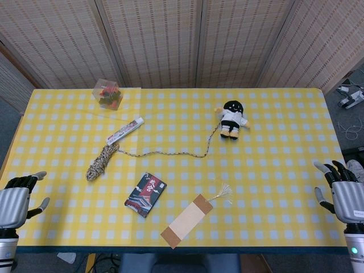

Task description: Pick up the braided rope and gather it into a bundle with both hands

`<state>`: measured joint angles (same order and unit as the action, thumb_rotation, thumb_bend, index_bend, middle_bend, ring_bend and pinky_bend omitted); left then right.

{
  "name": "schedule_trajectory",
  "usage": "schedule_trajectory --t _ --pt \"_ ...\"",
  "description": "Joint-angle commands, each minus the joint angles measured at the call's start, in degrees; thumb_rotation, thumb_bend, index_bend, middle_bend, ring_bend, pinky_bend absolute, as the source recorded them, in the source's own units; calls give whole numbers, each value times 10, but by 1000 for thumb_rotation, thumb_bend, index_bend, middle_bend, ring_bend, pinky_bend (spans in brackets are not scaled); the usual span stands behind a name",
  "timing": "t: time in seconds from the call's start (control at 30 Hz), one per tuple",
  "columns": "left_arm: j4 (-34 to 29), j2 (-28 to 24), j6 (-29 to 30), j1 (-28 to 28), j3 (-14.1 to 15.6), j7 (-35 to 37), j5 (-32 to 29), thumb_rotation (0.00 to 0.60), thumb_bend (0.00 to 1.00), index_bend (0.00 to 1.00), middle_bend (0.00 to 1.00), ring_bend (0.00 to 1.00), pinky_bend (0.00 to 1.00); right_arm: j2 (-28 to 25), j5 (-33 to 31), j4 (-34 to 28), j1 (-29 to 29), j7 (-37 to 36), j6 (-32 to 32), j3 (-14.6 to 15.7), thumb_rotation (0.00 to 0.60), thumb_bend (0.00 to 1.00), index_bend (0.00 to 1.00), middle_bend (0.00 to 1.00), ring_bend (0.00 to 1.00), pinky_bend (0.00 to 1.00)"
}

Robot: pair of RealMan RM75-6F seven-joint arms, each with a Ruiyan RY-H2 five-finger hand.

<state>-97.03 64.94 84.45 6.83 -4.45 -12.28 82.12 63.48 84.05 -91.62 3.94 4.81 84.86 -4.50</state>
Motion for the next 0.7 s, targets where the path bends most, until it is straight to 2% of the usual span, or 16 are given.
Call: schedule_trajectory --t 0.03,0.47,0.7 --pt "1 1 1 0 0 1 1 600 267 304 333 303 241 1 1 0 0 0 2 0 600 350 195 256 126 226" --pt "5 6 6 2 -4 0 3 600 267 302 333 303 241 0 0 4 -6 -6 13 -2 600 350 195 255 126 226" --pt "11 14 -26 30 -26 15 -16 600 267 303 333 304 241 -7 -1 4 -5 -6 20 -11 600 349 195 255 126 226"
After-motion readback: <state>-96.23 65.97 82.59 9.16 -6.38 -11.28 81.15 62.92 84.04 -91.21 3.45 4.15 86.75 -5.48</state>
